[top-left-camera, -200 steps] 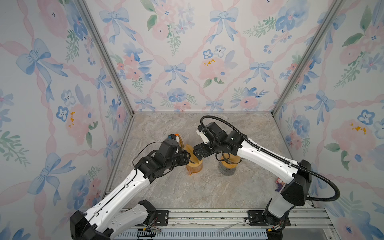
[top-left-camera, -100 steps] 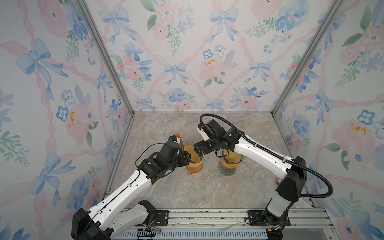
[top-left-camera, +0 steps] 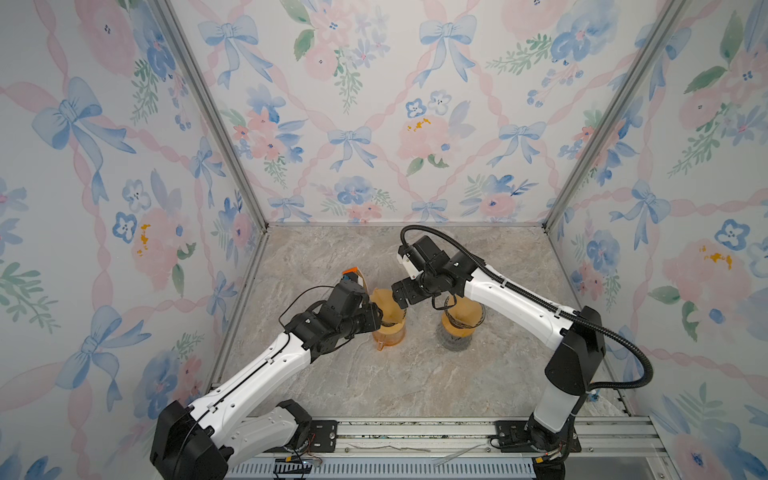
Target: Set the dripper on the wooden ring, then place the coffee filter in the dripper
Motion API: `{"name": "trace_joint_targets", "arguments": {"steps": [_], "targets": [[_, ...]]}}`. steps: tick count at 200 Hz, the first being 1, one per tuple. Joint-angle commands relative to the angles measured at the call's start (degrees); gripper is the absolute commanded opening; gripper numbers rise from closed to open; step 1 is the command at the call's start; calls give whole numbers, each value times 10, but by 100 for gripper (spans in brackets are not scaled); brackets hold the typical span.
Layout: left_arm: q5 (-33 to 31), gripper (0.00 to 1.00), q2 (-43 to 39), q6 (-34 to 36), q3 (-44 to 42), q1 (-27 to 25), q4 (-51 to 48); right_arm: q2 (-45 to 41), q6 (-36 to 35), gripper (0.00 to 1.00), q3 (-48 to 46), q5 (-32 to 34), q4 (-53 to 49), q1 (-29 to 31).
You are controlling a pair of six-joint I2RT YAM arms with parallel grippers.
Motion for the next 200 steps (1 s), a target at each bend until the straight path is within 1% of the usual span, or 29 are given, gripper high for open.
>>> {"name": "trace_joint_targets", "arguments": {"steps": [1,58,101,161,178,200], "targets": [[-16,50,5,16,-6,-1,5,9,-8,96,8,5,-18,-12],[-19,50,7,23,-9,8,5,19,-10,96,-4,5,-11,-22],[-15,50,6,21,-20,22,5,13,-3,96,-24,17,-1,-21],[-4,50,12,21,-19,24,5,-16,-3,96,-49,-81,50,-19],[-4,50,12,21,-18,24,5,-11,-5,96,-48,-83,44,-18],[-5,50,12,21,-18,25,5,-3,-3,96,-52,-65,36,-18]]}}
